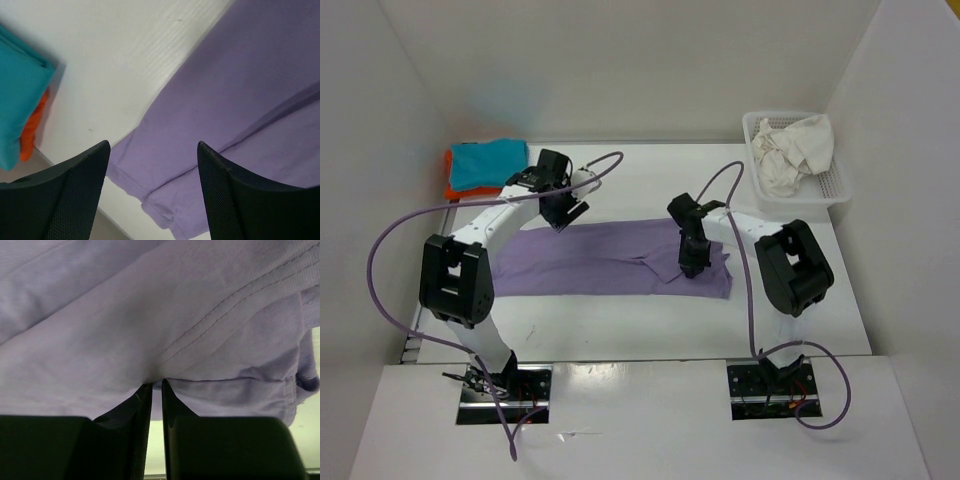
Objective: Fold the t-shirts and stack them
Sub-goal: Fold the other side of the tshirt into a rectangle
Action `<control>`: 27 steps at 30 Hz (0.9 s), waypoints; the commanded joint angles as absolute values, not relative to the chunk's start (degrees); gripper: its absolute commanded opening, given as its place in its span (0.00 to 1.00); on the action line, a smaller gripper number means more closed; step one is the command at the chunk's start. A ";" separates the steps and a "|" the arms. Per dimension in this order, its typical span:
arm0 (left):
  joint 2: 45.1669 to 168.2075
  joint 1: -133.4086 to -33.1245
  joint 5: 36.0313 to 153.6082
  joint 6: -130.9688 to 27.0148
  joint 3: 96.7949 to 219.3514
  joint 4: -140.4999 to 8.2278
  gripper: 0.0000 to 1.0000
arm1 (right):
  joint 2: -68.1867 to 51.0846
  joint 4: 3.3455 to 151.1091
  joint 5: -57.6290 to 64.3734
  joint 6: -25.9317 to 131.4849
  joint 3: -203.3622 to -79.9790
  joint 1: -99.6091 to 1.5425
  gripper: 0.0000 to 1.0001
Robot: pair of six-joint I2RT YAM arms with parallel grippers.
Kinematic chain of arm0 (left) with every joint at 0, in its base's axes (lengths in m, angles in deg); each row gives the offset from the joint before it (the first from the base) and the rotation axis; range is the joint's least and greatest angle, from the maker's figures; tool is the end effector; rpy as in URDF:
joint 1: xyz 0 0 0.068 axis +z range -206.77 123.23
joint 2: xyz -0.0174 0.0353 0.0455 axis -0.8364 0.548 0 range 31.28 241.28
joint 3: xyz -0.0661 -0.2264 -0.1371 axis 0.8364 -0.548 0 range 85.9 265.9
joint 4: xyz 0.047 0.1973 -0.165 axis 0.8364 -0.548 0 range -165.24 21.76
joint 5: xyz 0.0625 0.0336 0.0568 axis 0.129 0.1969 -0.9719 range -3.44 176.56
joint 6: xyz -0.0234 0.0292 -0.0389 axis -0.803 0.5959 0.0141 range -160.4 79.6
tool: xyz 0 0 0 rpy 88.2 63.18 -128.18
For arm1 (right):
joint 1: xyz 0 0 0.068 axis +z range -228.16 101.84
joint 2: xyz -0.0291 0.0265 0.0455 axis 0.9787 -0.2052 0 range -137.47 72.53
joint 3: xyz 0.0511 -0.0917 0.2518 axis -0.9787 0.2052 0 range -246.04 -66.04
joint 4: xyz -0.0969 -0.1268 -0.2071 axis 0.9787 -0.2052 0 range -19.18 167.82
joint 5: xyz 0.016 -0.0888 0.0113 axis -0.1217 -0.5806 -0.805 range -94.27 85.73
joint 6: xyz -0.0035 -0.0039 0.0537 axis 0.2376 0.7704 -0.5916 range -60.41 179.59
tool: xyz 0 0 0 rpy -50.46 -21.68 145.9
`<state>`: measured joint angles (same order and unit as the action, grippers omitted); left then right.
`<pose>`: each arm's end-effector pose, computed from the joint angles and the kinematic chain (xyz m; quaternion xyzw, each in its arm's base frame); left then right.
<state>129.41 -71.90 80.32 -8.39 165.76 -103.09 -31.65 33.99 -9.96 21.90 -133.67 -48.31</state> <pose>0.3624 -0.0939 0.2675 0.3630 0.8751 0.0974 0.3048 0.2927 0.1639 0.1638 0.0722 0.9926 0.0055 0.0971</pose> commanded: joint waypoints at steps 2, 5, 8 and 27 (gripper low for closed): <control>132.61 -71.62 82.16 -11.39 163.69 -102.69 0.78 | -32.68 32.91 -13.93 22.85 -137.75 -47.84 0.18; 132.62 -71.62 82.16 -11.39 162.55 -102.69 0.78 | -33.20 33.53 -14.46 22.85 -139.85 -47.84 0.19; 132.62 -71.62 81.64 -11.39 162.54 -102.69 0.78 | -35.48 33.53 -14.46 23.90 -142.14 -47.84 0.21; 127.43 -83.64 83.66 1.24 164.47 -103.75 0.79 | -35.14 32.99 -16.32 26.63 -148.76 -53.01 0.32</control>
<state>131.42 -77.54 81.13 -5.31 161.80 -103.75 -39.41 33.22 -14.62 25.96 -148.21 -49.49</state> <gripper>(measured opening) 0.786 0.303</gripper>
